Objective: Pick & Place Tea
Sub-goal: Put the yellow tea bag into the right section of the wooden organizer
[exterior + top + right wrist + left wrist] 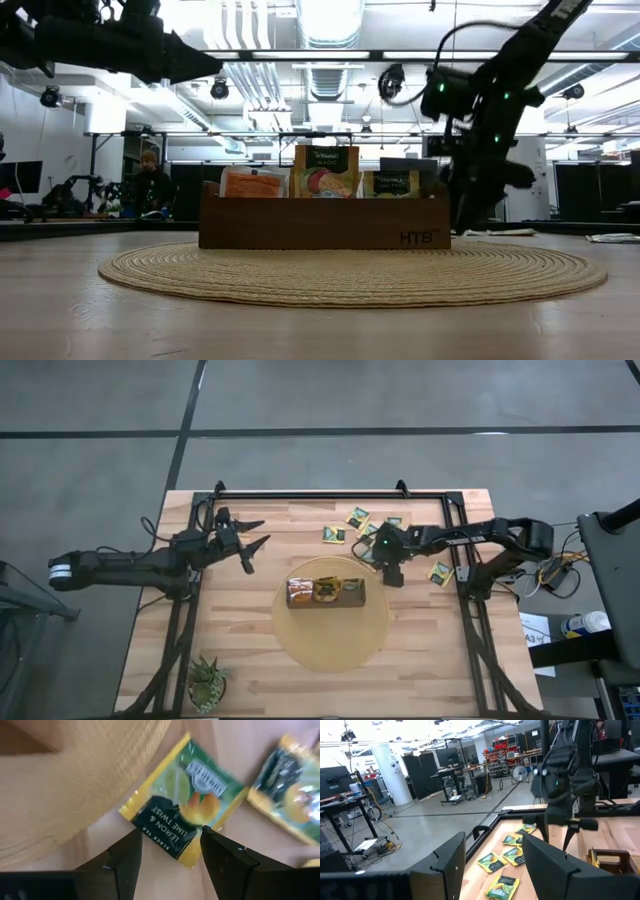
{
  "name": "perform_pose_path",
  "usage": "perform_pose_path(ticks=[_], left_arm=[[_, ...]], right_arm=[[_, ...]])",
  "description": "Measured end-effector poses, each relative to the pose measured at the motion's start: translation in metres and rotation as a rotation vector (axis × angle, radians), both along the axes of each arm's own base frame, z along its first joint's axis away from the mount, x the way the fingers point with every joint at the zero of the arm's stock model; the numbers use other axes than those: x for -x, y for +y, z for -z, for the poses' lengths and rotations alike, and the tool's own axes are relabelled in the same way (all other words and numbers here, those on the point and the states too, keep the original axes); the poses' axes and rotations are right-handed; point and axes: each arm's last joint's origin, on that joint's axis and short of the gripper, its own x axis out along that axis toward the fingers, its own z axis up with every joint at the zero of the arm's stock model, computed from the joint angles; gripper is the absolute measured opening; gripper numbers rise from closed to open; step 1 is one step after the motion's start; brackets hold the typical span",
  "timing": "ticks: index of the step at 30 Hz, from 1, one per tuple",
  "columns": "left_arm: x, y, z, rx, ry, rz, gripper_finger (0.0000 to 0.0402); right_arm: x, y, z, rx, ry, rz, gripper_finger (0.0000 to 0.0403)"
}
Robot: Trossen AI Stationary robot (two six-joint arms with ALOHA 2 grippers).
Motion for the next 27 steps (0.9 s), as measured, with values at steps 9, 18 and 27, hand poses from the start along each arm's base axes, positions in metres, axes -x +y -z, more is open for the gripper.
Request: perform_pose_path(ticks=[9, 18, 27], left_arm=[[0.000, 0.000, -0.001, -0.003, -0.014, 0.000, 0.0190], [0.000, 0.000, -0.001, -0.003, -0.014, 0.000, 0.0190], [0.000, 0.000, 0.000, 0.025, -0.023, 0.003, 0.0190]], right_arm=[[-0.011, -0.004, 0.034, -0.072, 0.061, 0.084, 0.0159], [-0.005, -0.003, 0.007, -0.064, -0.002, 0.184, 0.0015], [-0.004, -0.003, -0.056, 0.001, -0.231, 0.221, 0.0009]])
